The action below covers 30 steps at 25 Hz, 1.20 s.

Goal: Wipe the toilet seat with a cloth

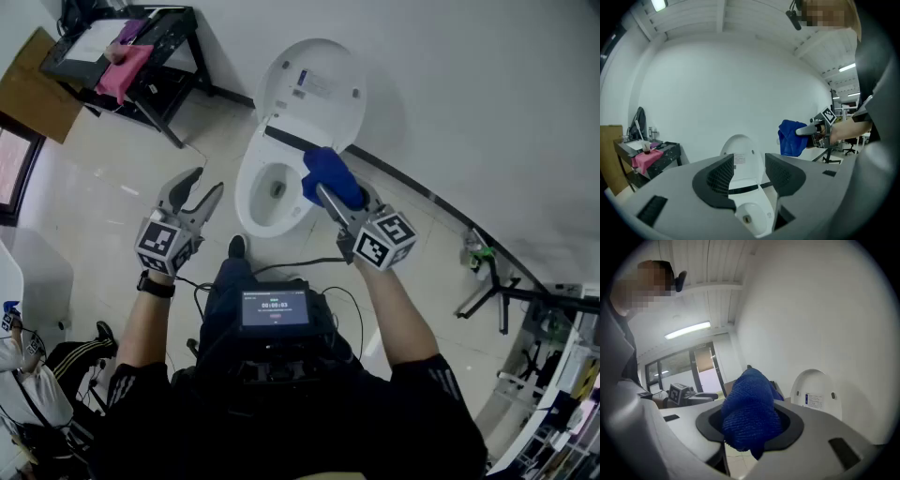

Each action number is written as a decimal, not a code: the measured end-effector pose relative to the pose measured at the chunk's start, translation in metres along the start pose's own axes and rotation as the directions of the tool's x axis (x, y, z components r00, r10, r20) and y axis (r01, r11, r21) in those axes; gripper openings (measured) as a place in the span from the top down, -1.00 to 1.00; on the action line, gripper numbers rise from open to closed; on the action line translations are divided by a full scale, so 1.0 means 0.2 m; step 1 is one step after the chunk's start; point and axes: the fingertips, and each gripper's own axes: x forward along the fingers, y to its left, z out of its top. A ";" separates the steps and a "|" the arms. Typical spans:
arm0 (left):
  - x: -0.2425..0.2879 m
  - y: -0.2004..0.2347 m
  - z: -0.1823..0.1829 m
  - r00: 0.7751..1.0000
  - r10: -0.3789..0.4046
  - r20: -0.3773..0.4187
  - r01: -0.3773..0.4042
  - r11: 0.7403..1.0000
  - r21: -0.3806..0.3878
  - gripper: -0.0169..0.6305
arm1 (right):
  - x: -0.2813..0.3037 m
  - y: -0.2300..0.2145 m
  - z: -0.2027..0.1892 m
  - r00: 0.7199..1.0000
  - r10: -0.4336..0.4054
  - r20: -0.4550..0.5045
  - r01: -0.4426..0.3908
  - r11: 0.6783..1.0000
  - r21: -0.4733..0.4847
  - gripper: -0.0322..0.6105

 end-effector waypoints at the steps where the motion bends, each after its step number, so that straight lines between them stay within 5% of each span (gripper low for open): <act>1: 0.01 0.01 -0.02 1.000 -0.003 0.001 0.003 1.000 -0.008 0.28 | 0.02 -0.02 -0.01 1.000 -0.002 -0.011 0.002 1.000 -0.004 0.34; 10: 0.21 0.21 -0.22 0.997 -0.061 -0.036 0.060 0.997 -0.051 0.28 | 0.44 -0.28 -0.23 0.988 -0.047 -0.150 0.034 0.996 -0.088 0.34; 18: 0.53 0.48 -0.55 0.981 -0.141 -0.134 0.130 0.988 -0.085 0.28 | 1.02 -0.65 -0.71 0.943 -0.060 -0.328 0.029 0.995 -0.097 0.34; 25: 0.82 0.68 -0.94 0.967 -0.160 -0.197 0.136 0.982 -0.131 0.28 | 1.49 -0.99 -1.35 0.858 -0.082 -0.508 -0.007 0.985 -0.171 0.34; 30: 1.04 0.77 -1.24 0.962 -0.165 -0.217 0.122 0.972 -0.199 0.28 | 1.77 -1.16 -1.77 0.767 -0.099 -0.634 -0.070 0.969 -0.236 0.35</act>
